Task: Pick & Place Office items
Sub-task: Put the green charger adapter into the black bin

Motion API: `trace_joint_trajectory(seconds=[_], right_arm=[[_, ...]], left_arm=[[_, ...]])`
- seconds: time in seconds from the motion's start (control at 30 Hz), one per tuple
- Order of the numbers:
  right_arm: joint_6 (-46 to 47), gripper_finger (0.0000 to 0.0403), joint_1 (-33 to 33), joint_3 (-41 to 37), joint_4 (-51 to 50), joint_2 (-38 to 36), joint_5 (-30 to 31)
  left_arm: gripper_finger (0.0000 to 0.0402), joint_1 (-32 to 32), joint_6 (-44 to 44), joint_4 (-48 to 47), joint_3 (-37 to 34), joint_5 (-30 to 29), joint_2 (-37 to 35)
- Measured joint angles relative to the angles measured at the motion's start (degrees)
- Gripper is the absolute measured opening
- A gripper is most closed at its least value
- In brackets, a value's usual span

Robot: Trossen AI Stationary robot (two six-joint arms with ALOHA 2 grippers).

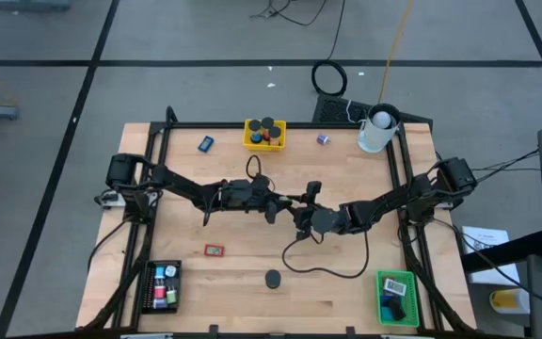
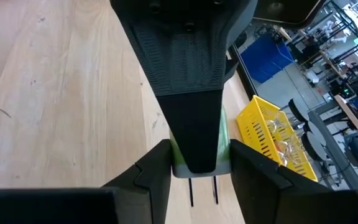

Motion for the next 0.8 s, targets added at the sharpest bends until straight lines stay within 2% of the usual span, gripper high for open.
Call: trace_joint_trajectory(seconds=[0.1, 0.23, 0.4, 0.53, 0.67, 0.8], right_arm=[[-0.03, 0.0139, 0.06, 0.00, 0.12, 0.01, 0.10], [0.81, 0.0178, 0.65, -0.02, 1.25, 0.01, 0.46], [-0.20, 0.0243, 2.63, 0.00, 3.67, -0.11, 8.20], [-2.67, 0.0278, 5.49, -0.02, 2.88, -1.65, 14.79], [-1.54, 0.0284, 8.53, -0.04, -0.53, -4.16, 19.74], [3.98, 0.0258, 10.71, -1.50, -3.54, -6.64, 19.67]], left_arm=[[0.0150, 0.00, 0.88, -0.10, 0.00, 0.04, 0.00], [0.0155, 0.22, 3.49, -1.57, -0.03, 0.15, -0.02], [0.0147, 1.02, 7.08, -4.23, -0.09, -0.07, 0.00], [0.0149, 1.38, 10.13, -6.37, -0.13, -0.24, -0.63], [0.0147, 0.93, 13.69, -10.79, -0.43, -1.42, -4.01], [0.0145, -1.13, 17.22, -15.64, -2.77, -4.52, -10.72]])
